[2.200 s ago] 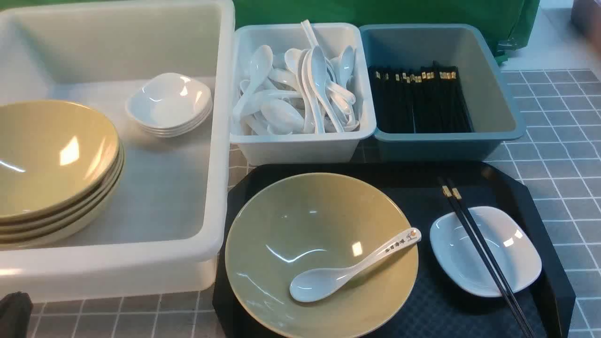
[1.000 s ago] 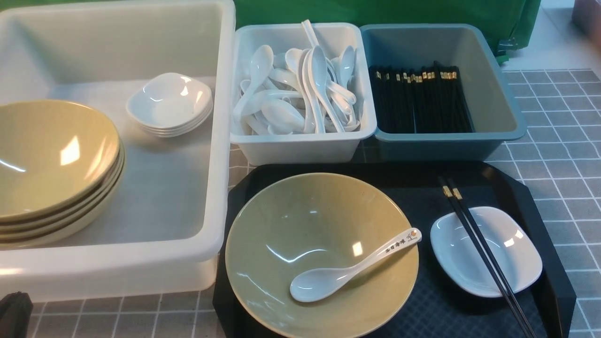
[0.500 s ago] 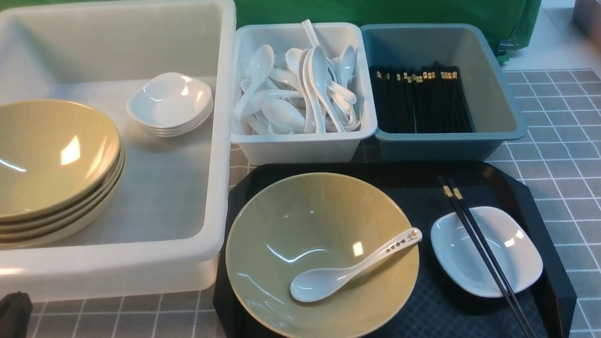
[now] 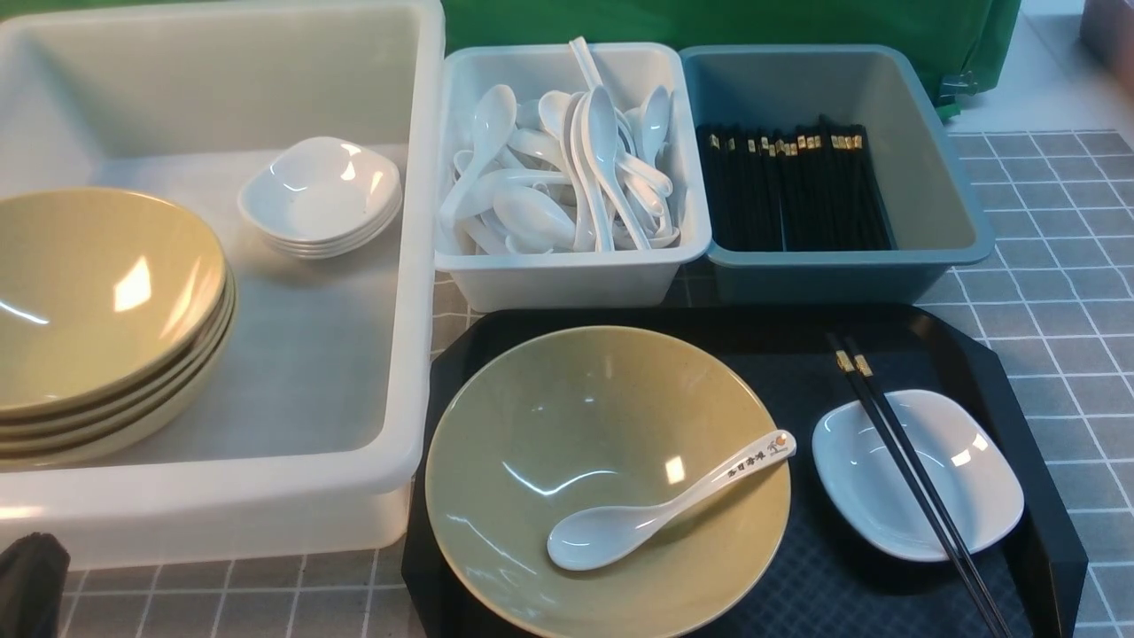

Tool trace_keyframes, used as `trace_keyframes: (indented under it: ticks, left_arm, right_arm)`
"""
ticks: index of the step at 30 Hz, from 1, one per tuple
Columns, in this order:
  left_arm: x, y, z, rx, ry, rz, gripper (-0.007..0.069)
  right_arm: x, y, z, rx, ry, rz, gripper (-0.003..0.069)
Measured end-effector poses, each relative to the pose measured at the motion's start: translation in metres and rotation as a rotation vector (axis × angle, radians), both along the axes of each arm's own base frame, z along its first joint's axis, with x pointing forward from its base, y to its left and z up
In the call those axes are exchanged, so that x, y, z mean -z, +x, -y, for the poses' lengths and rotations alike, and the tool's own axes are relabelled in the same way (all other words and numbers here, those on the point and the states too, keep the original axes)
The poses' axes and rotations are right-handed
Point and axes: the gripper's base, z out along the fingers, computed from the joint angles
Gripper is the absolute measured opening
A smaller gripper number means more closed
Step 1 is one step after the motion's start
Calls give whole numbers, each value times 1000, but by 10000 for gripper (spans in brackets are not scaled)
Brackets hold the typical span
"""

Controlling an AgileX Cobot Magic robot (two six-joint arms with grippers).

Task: On grey table put chopsticks spoon bowls plates into blue grey white boxes.
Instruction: 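Move the grippers toward the tableware on the black tray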

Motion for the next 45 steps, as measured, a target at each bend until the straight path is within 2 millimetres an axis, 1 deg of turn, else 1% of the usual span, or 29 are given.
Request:
trace_keyframes:
  ticks: [2, 3, 4, 5, 6, 7, 8, 9, 10, 12, 13, 14, 16, 17, 19, 21, 22, 24, 27, 31, 34, 36, 37, 39, 40, 41, 42, 43, 45]
  left_arm:
    - [-2, 0, 2, -5, -140, 25, -11]
    - [-4, 1, 3, -7, -273, 43, -11]
    - [-4, 1, 3, -8, -279, 44, -11]
    - [-5, 1, 4, -10, -385, 54, -11]
    - [-7, 1, 6, -10, -597, 68, -11]
    - [-7, 1, 6, -12, -624, 71, -11]
    - [-8, 1, 7, -11, -703, 75, -11]
    - [-9, 1, 8, -10, -834, 83, -11]
    - [-10, 1, 9, -10, -907, 88, -11]
    - [-11, 1, 9, -9, -991, 95, -11]
    - [-12, 1, 9, -11, -1014, 101, -11]
    - [-12, 1, 9, -13, -1028, 106, -11]
    - [-13, 1, 8, -18, -1055, 120, -11]
    - [-14, 1, 8, -20, -1061, 124, -11]
    - [-15, 1, 6, -29, -1100, 146, -11]
    - [-16, 1, 6, -27, -1111, 150, -11]
    - [-19, 1, 7, -11, -1065, 150, -11]
    - [-35, -2, 10, 44, -902, 171, -11]
    - [-82, -15, 15, 143, -482, 258, -11]
    - [-119, -16, 20, 193, -158, 213, -11]
    - [-146, -3, 19, 213, 3, 83, -11]
    - [-155, 8, 18, 224, 77, -26, -11]
    - [-163, 17, 16, 227, 113, -88, -11]
    - [-172, 33, 15, 246, 152, -206, -11]
    - [-173, 35, 14, 246, 163, -223, -11]
    - [-175, 42, 13, 261, 176, -294, -11]
    - [-180, 60, 11, 285, 194, -414, -11]
    - [-179, 62, 11, 293, 194, -436, -11]
    - [-182, 83, 12, 356, 221, -576, -11]
  right_arm:
    - [0, 0, 0, 0, 0, 0, 239]
    - [0, 0, 0, 0, 0, 0, 239]
    - [0, 0, 0, 0, 0, 0, 239]
    - [0, 0, 0, 0, 0, 0, 239]
    - [0, 0, 0, 0, 0, 0, 239]
    - [0, 0, 0, 0, 1, 0, 239]
    - [0, 0, 0, 2, 8, 0, 239]
    - [0, 0, 0, 13, 59, 2, 239]
    - [0, 0, -1, 20, 106, 2, 239]
    - [0, 0, -3, 56, 356, 5, 239]
    - [0, 0, -4, 74, 486, 4, 239]
    - [0, 0, -6, 103, 676, 0, 239]
    - [-1, 0, -9, 142, 929, -8, 239]
    - [-1, 0, -9, 145, 946, -9, 239]
    - [-1, 0, -10, 166, 1065, -15, 239]
    - [-1, 0, -10, 167, 1072, -13, 239]
    - [-1, 0, -9, 163, 1056, -10, 239]
    - [-2, 0, -9, 158, 1039, -7, 239]
    - [-2, 0, -9, 136, 951, -4, 239]
    - [-9, -1, -10, 74, 754, 2, 239]
    - [-35, -3, -11, 13, 599, 37, 227]
    - [-56, -3, -12, -21, 493, 53, 195]
    - [-76, -1, -12, -48, 398, 48, 165]
    - [-104, 6, -13, -89, 259, 8, 102]
    - [-107, 7, -14, -94, 245, 1, 95]
    - [-118, 12, -14, -114, 191, -28, 69]
    - [-141, 25, -17, -167, 85, -122, 38]
    - [-143, 27, -17, -174, 74, -133, 36]
    - [-164, 45, -20, -255, -26, -276, 34]
